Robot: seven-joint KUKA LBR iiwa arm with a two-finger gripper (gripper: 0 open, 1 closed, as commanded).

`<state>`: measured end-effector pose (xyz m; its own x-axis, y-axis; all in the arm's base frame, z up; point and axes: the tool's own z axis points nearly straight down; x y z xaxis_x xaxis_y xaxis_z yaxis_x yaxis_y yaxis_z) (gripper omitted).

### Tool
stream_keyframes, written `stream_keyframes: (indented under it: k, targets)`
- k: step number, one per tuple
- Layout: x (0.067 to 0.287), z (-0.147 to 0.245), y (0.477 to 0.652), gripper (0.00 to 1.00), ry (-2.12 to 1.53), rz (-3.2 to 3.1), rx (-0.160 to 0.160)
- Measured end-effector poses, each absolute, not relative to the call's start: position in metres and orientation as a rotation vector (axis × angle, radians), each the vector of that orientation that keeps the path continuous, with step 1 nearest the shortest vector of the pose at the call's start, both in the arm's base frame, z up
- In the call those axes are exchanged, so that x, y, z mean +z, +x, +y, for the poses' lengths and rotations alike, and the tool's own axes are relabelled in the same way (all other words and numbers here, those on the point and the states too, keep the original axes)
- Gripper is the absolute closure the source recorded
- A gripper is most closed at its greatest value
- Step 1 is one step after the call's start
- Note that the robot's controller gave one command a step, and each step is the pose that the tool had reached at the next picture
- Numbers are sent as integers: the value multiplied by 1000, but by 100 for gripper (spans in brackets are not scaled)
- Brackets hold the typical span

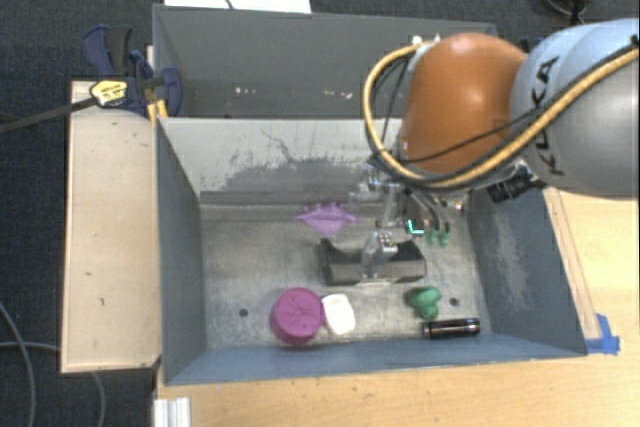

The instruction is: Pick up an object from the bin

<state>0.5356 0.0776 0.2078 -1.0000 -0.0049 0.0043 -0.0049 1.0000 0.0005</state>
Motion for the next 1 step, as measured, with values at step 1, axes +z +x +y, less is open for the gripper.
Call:
stream_keyframes:
  k: [1]
  targets:
    - [211,77,537,0,4,-3145,-2]
